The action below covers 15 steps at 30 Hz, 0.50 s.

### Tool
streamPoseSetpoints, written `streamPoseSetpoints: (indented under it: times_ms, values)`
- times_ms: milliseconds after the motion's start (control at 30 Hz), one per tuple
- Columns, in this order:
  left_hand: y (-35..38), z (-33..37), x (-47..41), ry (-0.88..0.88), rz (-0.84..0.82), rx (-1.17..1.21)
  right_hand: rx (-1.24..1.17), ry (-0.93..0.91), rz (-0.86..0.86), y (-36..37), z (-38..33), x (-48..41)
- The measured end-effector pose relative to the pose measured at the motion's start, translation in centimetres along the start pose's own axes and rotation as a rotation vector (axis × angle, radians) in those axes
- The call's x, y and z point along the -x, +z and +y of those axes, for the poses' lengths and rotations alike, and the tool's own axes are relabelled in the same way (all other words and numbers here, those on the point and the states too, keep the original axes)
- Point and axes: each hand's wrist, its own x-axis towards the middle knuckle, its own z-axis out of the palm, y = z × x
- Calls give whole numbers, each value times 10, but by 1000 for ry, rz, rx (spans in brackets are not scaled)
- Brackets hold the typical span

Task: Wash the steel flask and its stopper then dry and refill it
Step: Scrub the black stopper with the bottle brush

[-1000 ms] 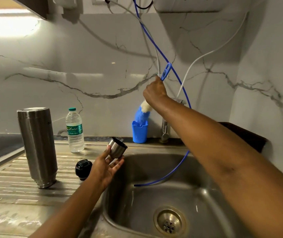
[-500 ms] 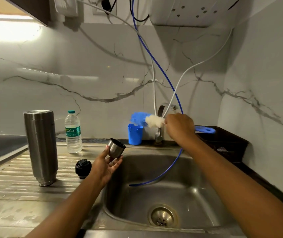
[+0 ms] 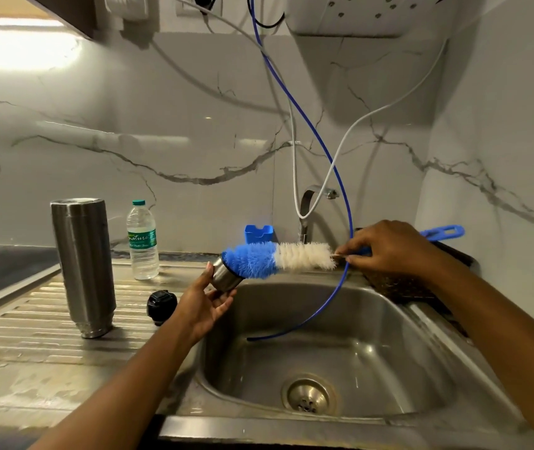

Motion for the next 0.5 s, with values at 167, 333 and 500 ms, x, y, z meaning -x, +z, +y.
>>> streamPoseSetpoints:
  times_ms: [167,333,500]
  values:
    - [4,-1,3,-22,-30,-128,119,-144,-76,-9,6,-16]
    - [7,-7,7,-23,-104,-251,-327,-113,-273,-18,20,-33]
    - [9,-11,13,14,-209,-278,-620,39,-616,-24,41,-43]
